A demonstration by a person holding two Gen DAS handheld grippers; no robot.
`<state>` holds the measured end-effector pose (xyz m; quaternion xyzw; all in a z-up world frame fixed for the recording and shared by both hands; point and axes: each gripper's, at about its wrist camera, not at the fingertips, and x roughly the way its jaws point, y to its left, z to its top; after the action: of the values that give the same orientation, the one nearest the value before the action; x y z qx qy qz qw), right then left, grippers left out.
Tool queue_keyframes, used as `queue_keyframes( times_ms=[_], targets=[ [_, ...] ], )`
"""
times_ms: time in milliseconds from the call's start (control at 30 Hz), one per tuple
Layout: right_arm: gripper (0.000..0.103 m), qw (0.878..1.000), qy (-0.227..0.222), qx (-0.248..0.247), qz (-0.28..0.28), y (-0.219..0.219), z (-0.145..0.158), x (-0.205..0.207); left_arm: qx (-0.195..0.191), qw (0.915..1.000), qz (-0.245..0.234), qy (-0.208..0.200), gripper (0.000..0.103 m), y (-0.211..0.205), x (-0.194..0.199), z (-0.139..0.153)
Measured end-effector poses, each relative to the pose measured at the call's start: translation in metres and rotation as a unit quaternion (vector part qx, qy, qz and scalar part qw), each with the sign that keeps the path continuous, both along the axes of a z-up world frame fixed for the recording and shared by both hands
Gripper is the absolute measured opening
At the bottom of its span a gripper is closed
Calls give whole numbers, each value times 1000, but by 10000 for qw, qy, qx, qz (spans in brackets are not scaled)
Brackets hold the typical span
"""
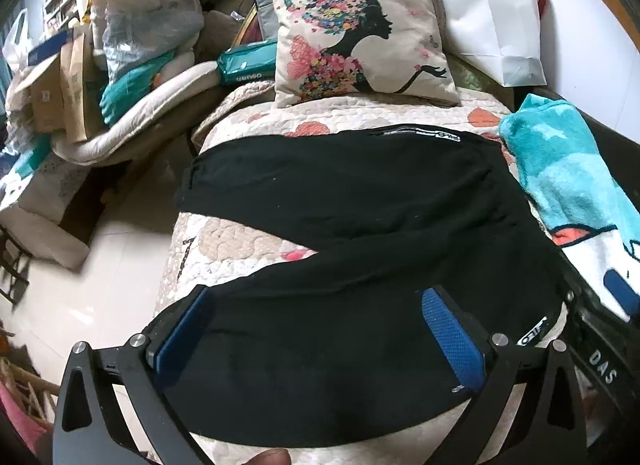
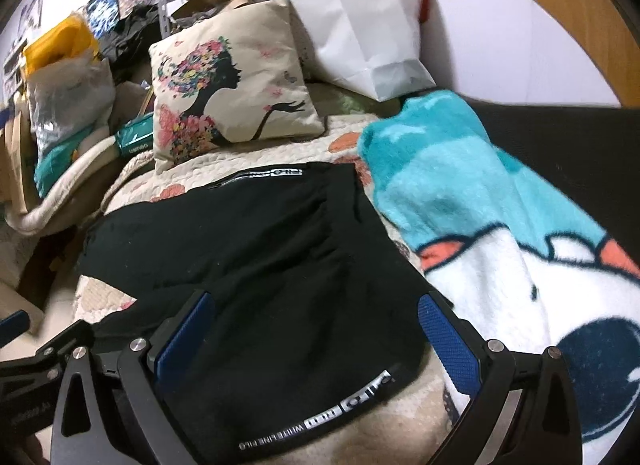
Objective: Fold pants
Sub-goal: 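Move both grippers over the black pants toward the waistband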
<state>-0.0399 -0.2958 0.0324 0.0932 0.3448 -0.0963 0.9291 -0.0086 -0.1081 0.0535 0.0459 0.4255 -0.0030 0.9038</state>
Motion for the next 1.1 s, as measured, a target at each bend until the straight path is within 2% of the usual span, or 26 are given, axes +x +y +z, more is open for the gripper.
queue_keyframes(
  times_ms=[133, 300, 367, 433, 500, 567, 767, 833, 967, 1100],
  targets=[
    [103, 9996, 182, 238, -11, -22, 2, -9, 184, 9997, -83, -98, 103, -29, -9, 15],
    [103, 9996, 64, 233, 156, -41, 4, -21, 359, 9983, -153, -433, 103, -53, -27, 34],
    [103, 9993, -53, 370, 95, -52, 7, -27, 421, 9973, -205, -558, 103, -57, -36, 41],
    [103, 9981, -77, 615, -24, -59, 10, -28, 437, 9969, -120, -643, 103, -54, -48, 48],
    [103, 9964, -236, 806, -119, -62, 17, -30, 289, 9974, -28, -661, 103, -47, -58, 55],
    [103, 9959, -374, 809, -170, -59, 25, -31, 162, 9974, 52, -703, 103, -39, -66, 62],
    [103, 9945, -821, 628, -177, -49, 45, -41, 228, 9954, 197, -913, 103, -19, -84, 80],
    [103, 9952, -821, 513, -141, -43, 47, -40, 220, 9955, 181, -904, 103, -16, -85, 80],
    [103, 9960, -842, 278, -52, -29, 46, -37, -132, 9983, -143, -555, 103, -10, -75, 67],
    [103, 9974, -719, 31, 15, -17, 37, -28, -324, 9987, -193, -344, 103, -3, -65, 51]
  ],
)
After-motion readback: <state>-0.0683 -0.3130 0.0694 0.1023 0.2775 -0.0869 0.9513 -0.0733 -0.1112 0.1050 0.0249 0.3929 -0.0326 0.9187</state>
